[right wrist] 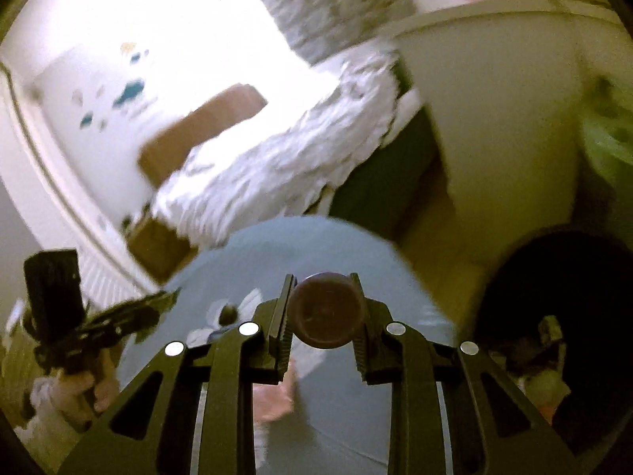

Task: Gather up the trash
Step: 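Carry both items over the black bin and open both tools to drop them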

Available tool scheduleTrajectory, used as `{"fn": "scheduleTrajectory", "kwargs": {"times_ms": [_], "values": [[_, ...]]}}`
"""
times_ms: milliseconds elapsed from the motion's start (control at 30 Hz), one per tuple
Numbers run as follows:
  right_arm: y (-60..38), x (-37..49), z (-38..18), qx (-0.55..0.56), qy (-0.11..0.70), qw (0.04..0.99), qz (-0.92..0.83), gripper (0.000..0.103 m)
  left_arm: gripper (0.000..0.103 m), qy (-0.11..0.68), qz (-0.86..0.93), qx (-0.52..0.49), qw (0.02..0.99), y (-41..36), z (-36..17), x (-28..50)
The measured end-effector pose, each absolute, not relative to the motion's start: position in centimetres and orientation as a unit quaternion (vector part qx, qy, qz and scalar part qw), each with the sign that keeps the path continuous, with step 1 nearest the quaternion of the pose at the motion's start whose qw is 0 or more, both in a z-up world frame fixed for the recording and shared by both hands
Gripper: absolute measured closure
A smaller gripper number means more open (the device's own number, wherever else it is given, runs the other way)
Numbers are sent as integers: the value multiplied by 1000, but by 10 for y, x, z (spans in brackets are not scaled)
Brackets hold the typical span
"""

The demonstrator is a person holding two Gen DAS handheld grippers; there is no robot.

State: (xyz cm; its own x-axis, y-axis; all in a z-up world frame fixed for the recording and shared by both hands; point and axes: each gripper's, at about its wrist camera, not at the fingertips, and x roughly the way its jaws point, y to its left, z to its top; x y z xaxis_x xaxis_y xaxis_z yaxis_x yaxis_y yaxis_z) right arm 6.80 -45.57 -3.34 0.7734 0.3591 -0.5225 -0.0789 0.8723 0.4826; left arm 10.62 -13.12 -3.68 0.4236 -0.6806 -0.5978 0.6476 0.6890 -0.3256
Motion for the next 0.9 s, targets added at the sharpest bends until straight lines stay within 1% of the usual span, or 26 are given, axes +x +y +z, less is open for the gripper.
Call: {"fn": "scheduleTrajectory", "kwargs": {"times_ms": [233,400,500,700,900], "values": [[-550,8,-50,289,246,925,-20,77,45,357,-452,-12,817,-232,-29,94],[-602,-20,-70,332,221,912,-98,77,45,362,-480,3,799,-297,-34,88],[-616,-25,-72,319,211,917,-114,77,45,367,-490,12,791,-326,-42,86],[-640,-27,-84,335,203,911,-126,77,45,380,-495,25,781,-366,-55,84],[-649,-25,-89,339,204,909,-130,77,45,389,-496,37,776,-381,-67,85]]}}
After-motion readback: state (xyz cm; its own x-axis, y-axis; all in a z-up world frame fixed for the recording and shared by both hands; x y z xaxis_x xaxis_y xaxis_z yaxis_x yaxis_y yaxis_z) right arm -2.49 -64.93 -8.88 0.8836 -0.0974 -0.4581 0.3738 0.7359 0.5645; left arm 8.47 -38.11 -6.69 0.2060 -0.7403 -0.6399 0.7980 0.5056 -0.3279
